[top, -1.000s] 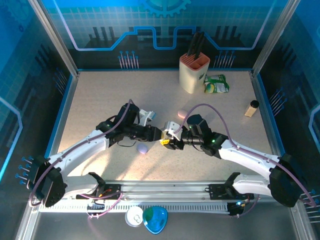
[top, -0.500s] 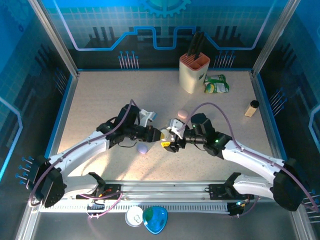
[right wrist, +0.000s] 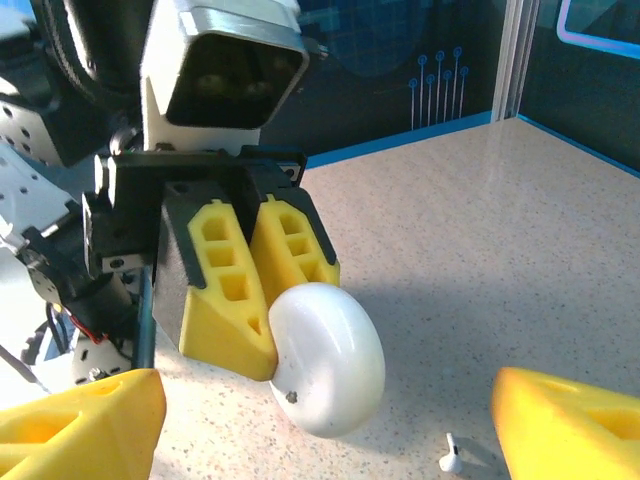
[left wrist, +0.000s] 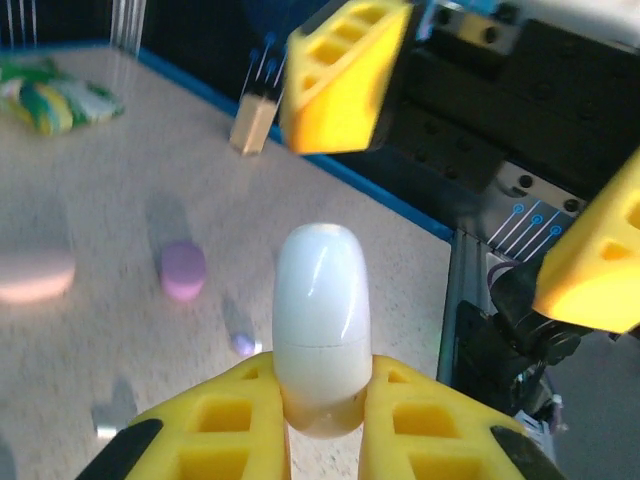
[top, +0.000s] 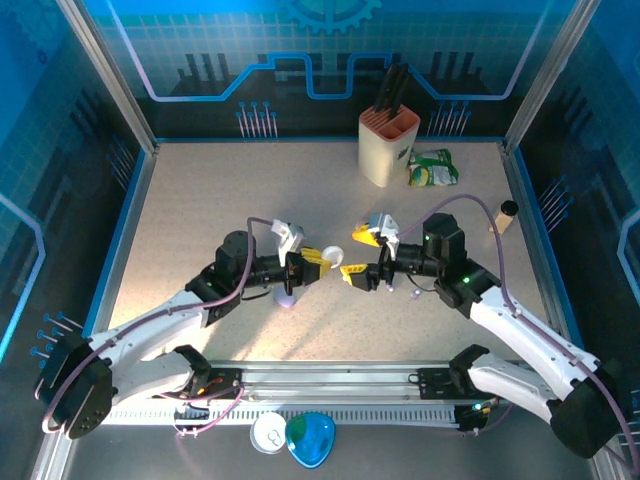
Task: Insert wireless bluetooth earbuds into charging case
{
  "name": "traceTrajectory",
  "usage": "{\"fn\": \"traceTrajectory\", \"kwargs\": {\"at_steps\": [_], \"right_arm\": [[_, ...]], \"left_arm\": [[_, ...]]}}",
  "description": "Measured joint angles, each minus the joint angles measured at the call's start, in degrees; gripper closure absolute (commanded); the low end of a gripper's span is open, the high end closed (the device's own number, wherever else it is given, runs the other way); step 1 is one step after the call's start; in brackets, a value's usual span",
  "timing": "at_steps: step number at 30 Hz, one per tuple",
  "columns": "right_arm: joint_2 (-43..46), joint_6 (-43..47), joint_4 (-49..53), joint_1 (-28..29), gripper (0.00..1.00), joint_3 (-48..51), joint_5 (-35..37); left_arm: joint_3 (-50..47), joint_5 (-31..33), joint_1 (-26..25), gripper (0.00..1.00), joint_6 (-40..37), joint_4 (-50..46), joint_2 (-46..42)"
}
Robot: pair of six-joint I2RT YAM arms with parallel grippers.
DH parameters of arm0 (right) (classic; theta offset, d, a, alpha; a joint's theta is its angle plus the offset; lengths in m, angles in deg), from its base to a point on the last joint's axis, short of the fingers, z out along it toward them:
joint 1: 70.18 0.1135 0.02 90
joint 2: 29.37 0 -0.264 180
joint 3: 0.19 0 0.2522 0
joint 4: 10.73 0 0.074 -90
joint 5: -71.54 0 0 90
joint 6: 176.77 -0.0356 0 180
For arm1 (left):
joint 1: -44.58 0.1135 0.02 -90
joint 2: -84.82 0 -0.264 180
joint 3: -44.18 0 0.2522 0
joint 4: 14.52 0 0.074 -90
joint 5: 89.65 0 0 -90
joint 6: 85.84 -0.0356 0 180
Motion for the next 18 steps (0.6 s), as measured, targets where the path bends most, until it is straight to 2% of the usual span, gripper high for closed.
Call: {"fn": "traceTrajectory", "kwargs": {"at_steps": [7,18], "right_arm": [[-0.9,-3.1,1.2,0.0,0.18,-2.1,-0.4],[-2.3,-2.1,2.4,-0.2,0.15,-3.6,-0.2]], "left_arm": [[-6.2,-2.1,-0.5,0.95,-8.3,14.8,0.7],[-7.0,-4.0,-0.8,0.93,-12.2,21.1,1.6]]}}
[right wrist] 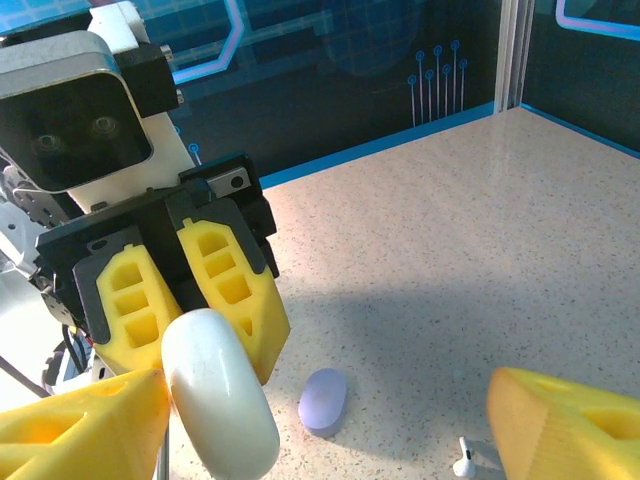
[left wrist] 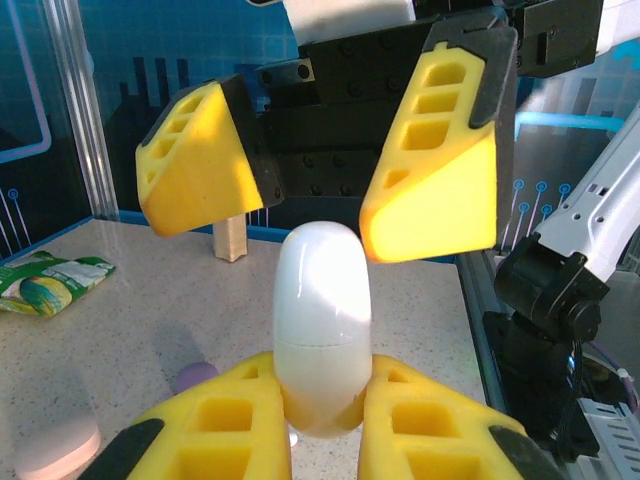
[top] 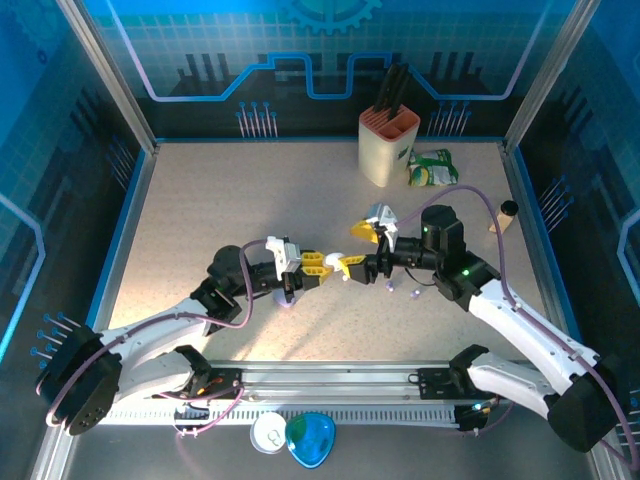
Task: Insert wireless bluetooth earbuds into charging case
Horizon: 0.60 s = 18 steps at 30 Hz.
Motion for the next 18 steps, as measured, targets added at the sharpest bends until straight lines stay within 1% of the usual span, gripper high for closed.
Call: {"fn": "traceTrajectory", "kwargs": {"at_steps": [7,12,18], "right_arm": [[-1.4,2.8,0.5,1.4,0.14,0.0,1.4],[-1.7,2.5,2.0,1.8,0.14,-1.2,3.6],[-1.9,-0.7,1.7,0.6,0.15,-2.4,7.5]], "left_arm": [[0.0,-0.6,0.0,0.96,-0.9,3.1,2.1],[-0.3,-0.2,0.0,0.93,-2.3,3.3,2.3],[-2.8,0.4,-0.1,1.00,-3.4,3.0,2.2]]}}
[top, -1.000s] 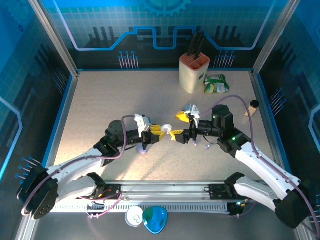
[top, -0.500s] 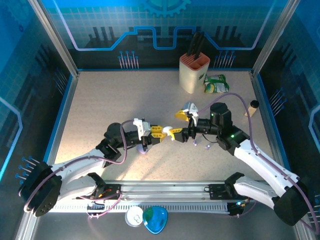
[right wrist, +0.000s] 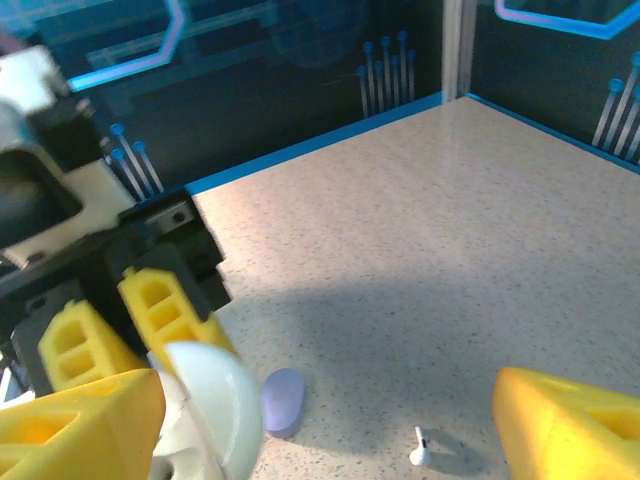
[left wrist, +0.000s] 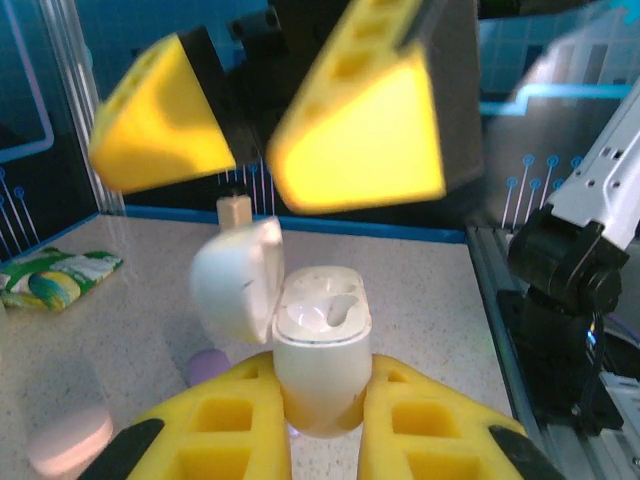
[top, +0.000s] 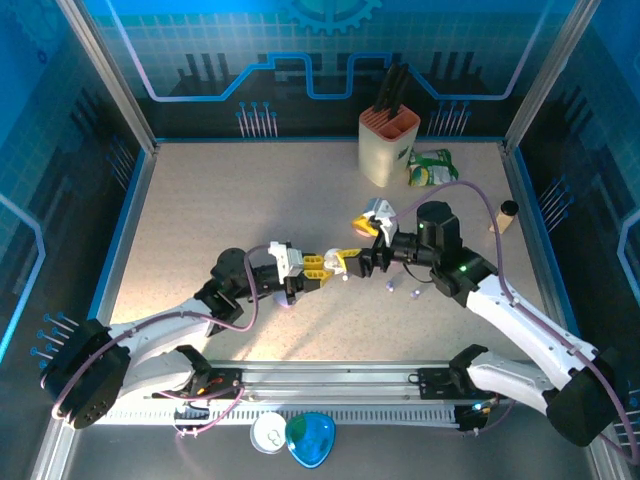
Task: Insert wireless bluetooth earbuds into charging case
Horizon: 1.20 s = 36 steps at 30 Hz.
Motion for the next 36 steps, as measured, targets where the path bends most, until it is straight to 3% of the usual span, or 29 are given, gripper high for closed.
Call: {"fn": "traceTrajectory", "kwargs": {"at_steps": [12,20,36], "right_arm": [[-5.7,-10.2,6.5,-4.2,0.17,-2.8,8.5],[-18.6,-13.7,15.1,-4.4,0.27,-6.8,11.9],[-44.6,-13.6,22.5,-0.1,0.26,-19.7,9.0]], "left_arm": [[-7.3,5.2,0.0,1.00,-0.3,6.5,-0.1],[-13.0,10.6,0.5,1.00,0.1,11.9,-0.9],[-14.6,11.7,6.3,1.00,2.9,13.4,-7.0]]}}
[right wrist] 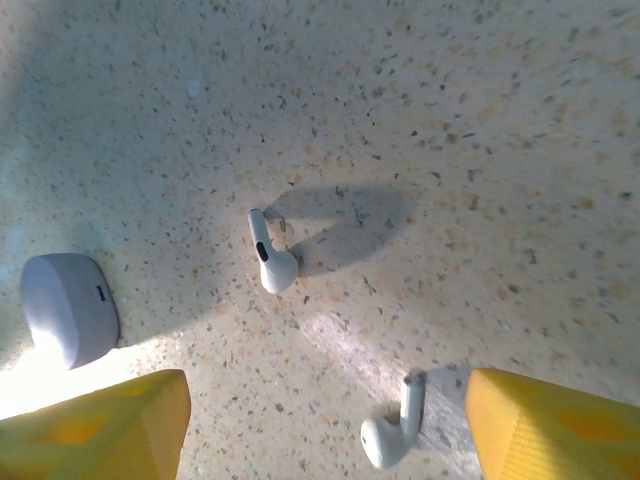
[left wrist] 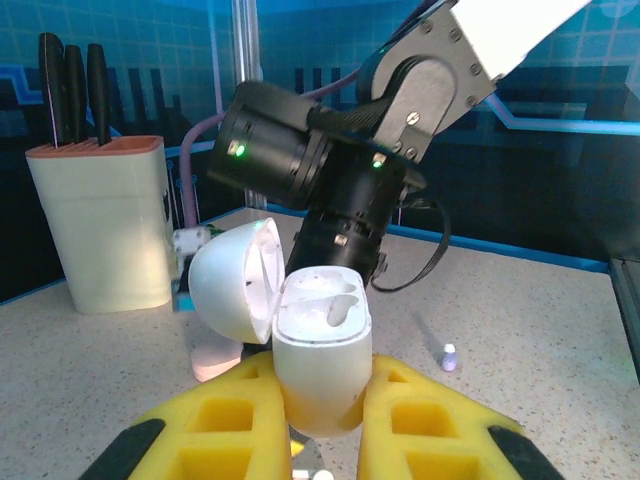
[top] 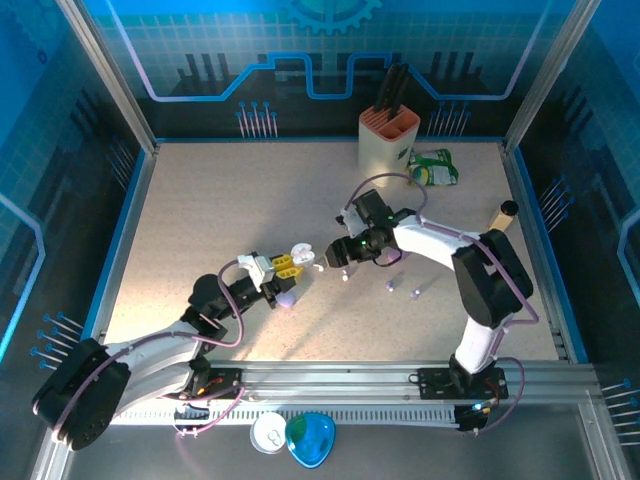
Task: Insert wireless bluetooth earbuds into charging case
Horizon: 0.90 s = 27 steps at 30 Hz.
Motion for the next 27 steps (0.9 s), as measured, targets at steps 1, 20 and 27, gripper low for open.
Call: {"fn": "traceTrajectory", "kwargs": {"at_steps": [1,20,27], "right_arm": [[-1.1,0.2,0.3,0.2,0.26,-0.8,-0.4],[-7.8,5.6,3.1,0.9,0.31,-4.4,-3.8],[-3.5,5.4,0.7,0.9,0.33,2.0,-4.5]], "left_arm": [[0.0,0.0,0.1,1.00,0.0,-0.3,-0.4],[0.0,-2.1,0.6,1.00,0.0,-3.5,-0.5],[0.0,-3.0,0.6,1.00,0.0,-3.3,1.6]]}}
